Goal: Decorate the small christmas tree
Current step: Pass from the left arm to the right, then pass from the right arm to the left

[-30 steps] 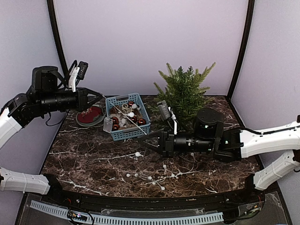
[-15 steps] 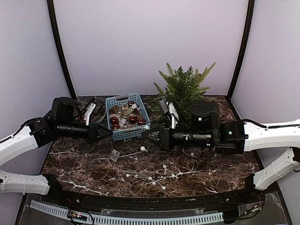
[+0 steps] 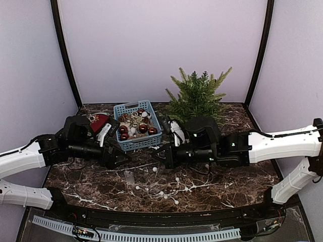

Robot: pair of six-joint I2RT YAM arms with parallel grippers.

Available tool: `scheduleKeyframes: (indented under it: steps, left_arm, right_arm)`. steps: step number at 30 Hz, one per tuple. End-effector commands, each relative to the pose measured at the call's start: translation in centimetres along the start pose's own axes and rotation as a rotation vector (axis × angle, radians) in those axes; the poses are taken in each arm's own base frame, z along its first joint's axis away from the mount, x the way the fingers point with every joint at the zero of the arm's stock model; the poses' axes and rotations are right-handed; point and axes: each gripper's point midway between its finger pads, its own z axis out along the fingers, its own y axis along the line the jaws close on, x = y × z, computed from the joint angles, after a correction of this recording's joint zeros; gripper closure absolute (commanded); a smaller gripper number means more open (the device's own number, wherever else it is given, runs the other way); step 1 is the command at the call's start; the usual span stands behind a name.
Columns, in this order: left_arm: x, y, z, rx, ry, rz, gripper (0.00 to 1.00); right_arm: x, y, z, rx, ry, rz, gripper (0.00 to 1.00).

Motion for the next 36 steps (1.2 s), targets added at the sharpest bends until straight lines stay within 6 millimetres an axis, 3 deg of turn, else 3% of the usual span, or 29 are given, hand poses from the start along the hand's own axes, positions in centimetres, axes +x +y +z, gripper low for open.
scheduleKeyframes:
  steps: [1, 7, 13, 19, 26, 32, 36]
  left_arm:
    - [-3.7, -2.7, -0.6, 0.054, -0.138, 0.110, 0.12]
    - [-5.6, -4.5, -0.4, 0.088, -0.178, 0.213, 0.03]
    - [-6.6, -6.3, 1.4, 0.115, -0.164, 0.315, 0.02]
    - [-7.9, -6.9, 2.8, 0.113, -0.164, 0.382, 0.03]
    - [-8.2, -7.8, 4.3, 0.137, -0.138, 0.417, 0.24]
    - [-8.6, -8.7, 4.6, 0.157, -0.158, 0.434, 0.41]
    - [-8.9, -9.1, 4.6, 0.164, -0.174, 0.442, 0.58]
  right_arm:
    - [-2.2, 1.6, -1.0, -0.050, -0.050, -0.017, 1.00]
    - [-2.6, 3.2, -2.4, -0.136, -0.053, -0.038, 1.00]
    - [-3.1, 3.9, -3.5, -0.191, -0.076, -0.036, 1.00]
    - [-3.1, 3.9, -3.7, -0.204, -0.083, -0.022, 1.00]
    - [-3.3, 4.0, -3.9, -0.211, -0.092, -0.018, 1.00]
    - [-3.3, 4.1, -3.9, -0.220, -0.093, -0.014, 1.00]
    - [-3.5, 3.8, -4.0, -0.209, -0.097, -0.008, 1.00]
